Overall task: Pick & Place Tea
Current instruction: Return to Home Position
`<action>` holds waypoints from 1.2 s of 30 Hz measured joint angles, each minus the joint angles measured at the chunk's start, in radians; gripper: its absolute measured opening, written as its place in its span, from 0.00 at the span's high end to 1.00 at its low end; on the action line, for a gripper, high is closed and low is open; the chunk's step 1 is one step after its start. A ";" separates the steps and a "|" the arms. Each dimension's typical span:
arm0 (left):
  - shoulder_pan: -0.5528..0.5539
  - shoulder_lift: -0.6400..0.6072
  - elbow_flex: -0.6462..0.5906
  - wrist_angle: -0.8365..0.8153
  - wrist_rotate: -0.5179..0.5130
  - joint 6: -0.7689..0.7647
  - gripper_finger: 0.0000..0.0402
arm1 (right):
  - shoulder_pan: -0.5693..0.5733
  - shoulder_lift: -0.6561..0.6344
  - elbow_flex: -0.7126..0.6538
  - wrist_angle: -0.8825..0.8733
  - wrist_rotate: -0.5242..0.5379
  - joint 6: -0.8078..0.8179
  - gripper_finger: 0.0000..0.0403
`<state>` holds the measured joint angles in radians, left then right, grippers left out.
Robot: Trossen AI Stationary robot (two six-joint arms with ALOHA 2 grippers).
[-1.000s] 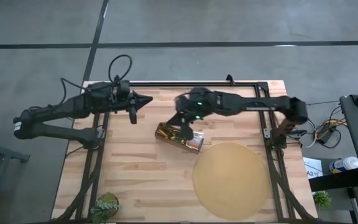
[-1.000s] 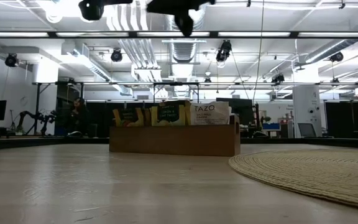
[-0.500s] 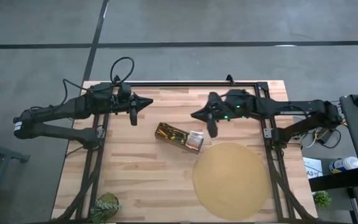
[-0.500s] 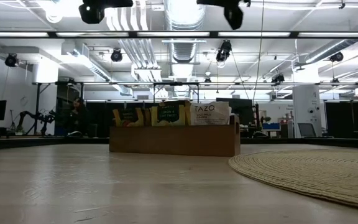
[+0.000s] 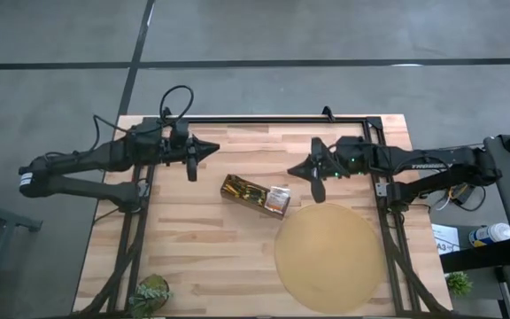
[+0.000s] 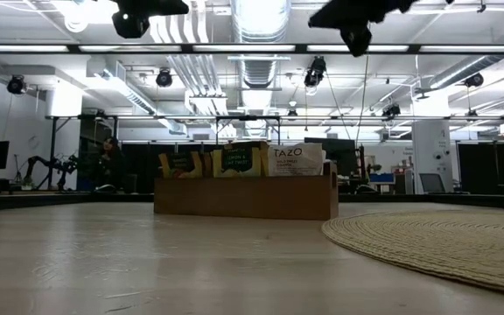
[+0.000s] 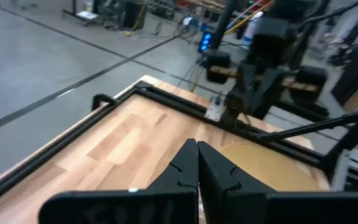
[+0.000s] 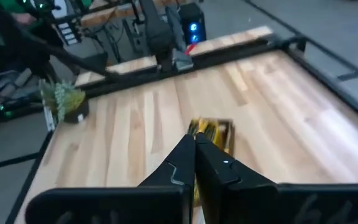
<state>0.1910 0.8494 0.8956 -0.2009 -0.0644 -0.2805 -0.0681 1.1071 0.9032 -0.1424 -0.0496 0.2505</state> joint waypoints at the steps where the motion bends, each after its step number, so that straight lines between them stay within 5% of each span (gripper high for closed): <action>1: -0.004 -0.005 -0.016 0.020 0.006 -0.004 1.00 | 0.004 -0.007 -0.024 0.011 -0.002 0.010 0.98; 6: -0.028 -0.055 -0.113 0.107 0.079 -0.009 1.00 | 0.024 -0.043 -0.148 0.067 -0.008 0.057 0.98; 23: -0.047 -0.361 -0.475 0.256 0.075 0.135 1.00 | 0.031 -0.260 -0.480 0.347 -0.001 -0.096 0.98; 36: -0.048 -0.466 -0.580 0.280 0.075 0.174 1.00 | 0.031 -0.456 -0.697 0.422 -0.045 -0.072 0.98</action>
<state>0.1426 0.3838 0.3152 0.0793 0.0109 -0.1066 -0.0372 0.6507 0.2057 0.2793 -0.0948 0.1785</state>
